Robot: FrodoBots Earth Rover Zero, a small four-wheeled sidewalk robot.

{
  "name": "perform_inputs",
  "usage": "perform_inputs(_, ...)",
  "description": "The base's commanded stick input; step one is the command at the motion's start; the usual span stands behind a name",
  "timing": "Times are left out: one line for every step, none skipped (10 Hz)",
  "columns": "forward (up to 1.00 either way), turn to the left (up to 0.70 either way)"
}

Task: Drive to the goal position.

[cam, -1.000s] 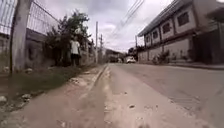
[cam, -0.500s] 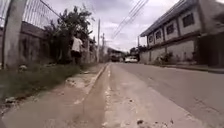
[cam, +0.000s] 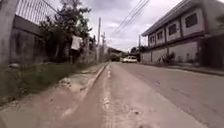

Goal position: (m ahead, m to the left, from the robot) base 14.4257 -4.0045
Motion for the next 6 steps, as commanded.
perform_inputs(0.7, 0.03)
perform_inputs(0.7, 0.23)
perform_inputs(0.7, 0.33)
perform_inputs(0.7, 0.3)
perform_inputs(0.7, 0.15)
perform_inputs(0.7, 0.04)
